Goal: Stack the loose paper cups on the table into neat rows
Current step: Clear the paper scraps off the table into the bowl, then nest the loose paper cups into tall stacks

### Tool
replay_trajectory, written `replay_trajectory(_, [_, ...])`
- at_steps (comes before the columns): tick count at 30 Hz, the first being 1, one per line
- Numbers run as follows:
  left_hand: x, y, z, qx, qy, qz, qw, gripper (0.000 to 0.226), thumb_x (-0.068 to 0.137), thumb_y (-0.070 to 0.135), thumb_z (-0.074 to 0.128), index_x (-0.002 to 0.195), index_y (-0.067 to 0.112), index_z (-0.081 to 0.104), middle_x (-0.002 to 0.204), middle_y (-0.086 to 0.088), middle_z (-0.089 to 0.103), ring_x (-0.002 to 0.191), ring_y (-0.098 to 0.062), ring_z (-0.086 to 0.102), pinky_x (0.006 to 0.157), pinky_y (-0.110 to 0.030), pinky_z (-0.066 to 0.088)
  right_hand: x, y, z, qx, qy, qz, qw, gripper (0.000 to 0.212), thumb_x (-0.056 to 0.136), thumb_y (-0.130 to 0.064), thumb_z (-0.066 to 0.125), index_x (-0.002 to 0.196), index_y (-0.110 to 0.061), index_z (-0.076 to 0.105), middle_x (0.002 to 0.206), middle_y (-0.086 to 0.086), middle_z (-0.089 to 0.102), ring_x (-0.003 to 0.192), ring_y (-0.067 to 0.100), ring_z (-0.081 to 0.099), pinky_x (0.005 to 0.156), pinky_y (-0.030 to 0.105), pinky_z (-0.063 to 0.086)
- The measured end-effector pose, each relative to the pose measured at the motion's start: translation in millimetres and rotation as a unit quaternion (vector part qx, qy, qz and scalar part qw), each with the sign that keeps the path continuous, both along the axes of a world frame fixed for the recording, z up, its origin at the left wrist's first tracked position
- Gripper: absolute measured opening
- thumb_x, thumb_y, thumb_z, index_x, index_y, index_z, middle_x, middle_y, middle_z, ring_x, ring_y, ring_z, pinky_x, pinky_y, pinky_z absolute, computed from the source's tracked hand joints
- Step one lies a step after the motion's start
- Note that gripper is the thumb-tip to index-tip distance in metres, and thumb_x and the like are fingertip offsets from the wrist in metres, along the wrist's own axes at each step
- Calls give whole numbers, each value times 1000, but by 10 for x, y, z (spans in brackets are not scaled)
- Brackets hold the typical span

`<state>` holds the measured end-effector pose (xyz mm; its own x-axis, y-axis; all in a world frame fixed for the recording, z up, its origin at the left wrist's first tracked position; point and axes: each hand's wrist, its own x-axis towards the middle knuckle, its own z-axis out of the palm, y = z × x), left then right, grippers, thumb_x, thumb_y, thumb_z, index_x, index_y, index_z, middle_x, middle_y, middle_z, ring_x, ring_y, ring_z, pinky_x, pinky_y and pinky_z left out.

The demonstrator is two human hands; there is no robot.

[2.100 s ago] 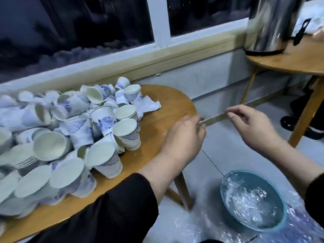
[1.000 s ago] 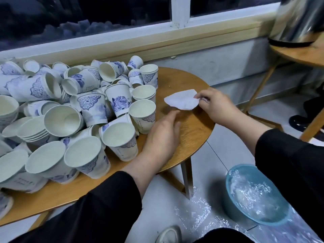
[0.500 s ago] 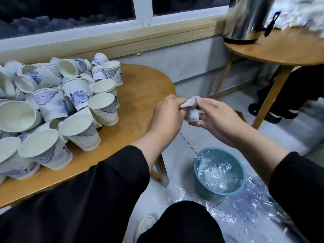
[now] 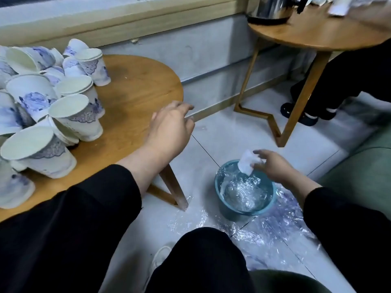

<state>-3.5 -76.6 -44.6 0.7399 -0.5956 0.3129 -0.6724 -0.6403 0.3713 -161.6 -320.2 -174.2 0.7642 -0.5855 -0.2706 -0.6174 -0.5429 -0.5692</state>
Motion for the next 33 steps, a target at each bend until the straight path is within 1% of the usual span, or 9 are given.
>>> replay_trajectory(2, [45, 32, 28, -7, 31, 1, 999, 35, 99, 23, 54, 134, 19, 62, 134, -6, 62, 124, -30, 55, 106, -39, 41, 22, -3, -164, -18, 76, 24, 997, 64, 89, -31, 71, 145, -12, 45, 141, 15, 55, 117, 32, 59, 94, 34, 47])
replay_trajectory(4, [57, 96, 92, -23, 51, 5, 998, 34, 100, 22, 53, 132, 18, 63, 132, -6, 64, 122, -28, 56, 101, -31, 41, 99, 67, -178, -35, 65, 4, 997, 58, 92, -30, 67, 144, -13, 46, 136, 15, 58, 98, 33, 66, 79, 35, 52])
replay_trajectory(8, [33, 349, 348, -99, 36, 18, 994, 27, 100, 21, 55, 122, 14, 69, 120, -5, 70, 113, -24, 61, 92, -26, 40, 408, 465, 333, -85, -126, -3, 988, 20, 97, -30, 58, 110, -19, 68, 111, 6, 72, 88, 27, 68, 76, 34, 45])
replay_trajectory(10, [-2, 510, 507, -128, 11, 18, 992, 24, 100, 21, 56, 117, 13, 70, 114, -5, 71, 107, -23, 63, 90, -28, 42, 583, 773, 748, -68, -239, 8, 969, 14, 100, -24, 52, 96, -23, 66, 93, 3, 73, 84, 23, 69, 76, 35, 47])
replay_trajectory(16, [-134, 1165, 1074, -199, -45, 4, 979, 17, 98, 21, 59, 109, 14, 71, 104, 1, 71, 95, -14, 63, 84, -29, 48, 958, 1912, 1795, -5, -405, 112, 907, 12, 97, -20, 57, 98, -30, 64, 89, -12, 69, 85, 8, 66, 77, 24, 47])
replay_trajectory(20, [-138, 1790, 1373, -164, -77, 23, 983, 15, 98, 23, 60, 106, 15, 70, 101, 3, 69, 91, -13, 61, 82, -26, 45, 1123, 2614, 2077, -35, -418, 226, 879, 14, 93, -23, 64, 102, -34, 63, 98, -13, 65, 92, 0, 59, 80, 8, 42])
replay_trajectory(25, [-201, 2689, 1354, -90, -113, 101, 984, 16, 98, 33, 58, 105, 22, 69, 98, 3, 65, 91, -18, 60, 79, -38, 49, 1188, 3208, 2067, -55, -350, 334, 874, 37, 87, -34, 70, 122, -27, 61, 118, -12, 54, 105, 3, 55, 90, 22, 45])
replay_trajectory(29, [-394, 3165, 1182, -52, -151, 133, 978, 21, 97, 38, 58, 105, 21, 69, 90, -2, 65, 88, -27, 63, 71, -40, 50, 1177, 3454, 1961, -94, -326, 348, 874, 37, 84, -33, 74, 118, -25, 64, 122, -3, 52, 113, 14, 54, 98, 26, 40])
replay_trajectory(33, [-511, 3339, 1050, -5, -66, 183, 981, 32, 98, 50, 52, 122, 32, 61, 92, -4, 74, 97, -32, 67, 76, -42, 54, 1203, 3607, 1950, -125, -318, 307, 888, 25, 83, -23, 77, 106, -17, 71, 127, 4, 53, 118, 19, 52, 91, 14, 29])
